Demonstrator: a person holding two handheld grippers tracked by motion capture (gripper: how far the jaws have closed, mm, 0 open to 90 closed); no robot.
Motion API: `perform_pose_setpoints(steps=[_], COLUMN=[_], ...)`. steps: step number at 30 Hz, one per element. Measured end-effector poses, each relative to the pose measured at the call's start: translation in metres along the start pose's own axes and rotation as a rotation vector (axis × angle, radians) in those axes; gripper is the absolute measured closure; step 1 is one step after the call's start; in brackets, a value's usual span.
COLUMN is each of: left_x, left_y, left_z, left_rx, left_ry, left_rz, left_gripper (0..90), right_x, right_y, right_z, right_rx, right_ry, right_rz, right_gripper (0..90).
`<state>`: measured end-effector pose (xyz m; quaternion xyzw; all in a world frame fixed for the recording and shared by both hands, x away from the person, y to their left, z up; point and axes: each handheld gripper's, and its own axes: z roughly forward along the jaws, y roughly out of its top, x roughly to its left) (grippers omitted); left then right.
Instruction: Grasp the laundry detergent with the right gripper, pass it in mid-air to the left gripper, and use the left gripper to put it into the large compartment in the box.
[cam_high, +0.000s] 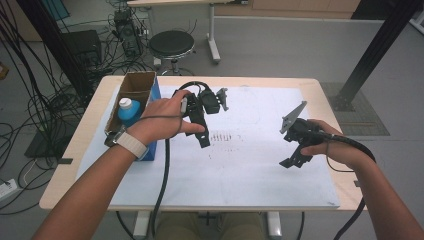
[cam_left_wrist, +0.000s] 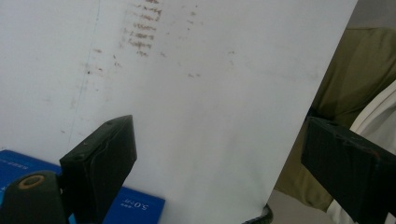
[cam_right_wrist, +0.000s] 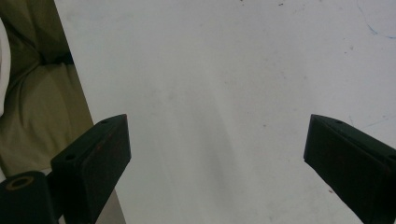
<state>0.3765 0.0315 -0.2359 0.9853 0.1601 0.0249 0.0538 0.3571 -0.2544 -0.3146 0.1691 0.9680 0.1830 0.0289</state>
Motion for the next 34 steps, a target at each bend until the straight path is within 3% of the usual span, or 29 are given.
perform_pose_setpoints(steps=[11,17,34], left_x=[-0.0010,0.0002,-0.0003], left_y=[0.0019,-0.0012,-0.0043], left_z=[0.0060,0.0082,0.0086], left_rx=[0.014,0.009,-0.004], left_ry=[-0.001,-0.001,-0.002], left_rz=[0.007,-0.012,-0.014], left_gripper=[11.1,11.1,11.1], right_x=[0.0002,0.0005,0.0046], right_y=[-0.0037,-0.0037,0.0001], right_z=[0.0029,0.0030,0.0037], right_rx=[0.000,-0.001,-0.008], right_ry=[-0.001,-0.001,0.001], right_rz=[0.008,0.005,-0.004], right_gripper=[7.3,7.2,7.2])
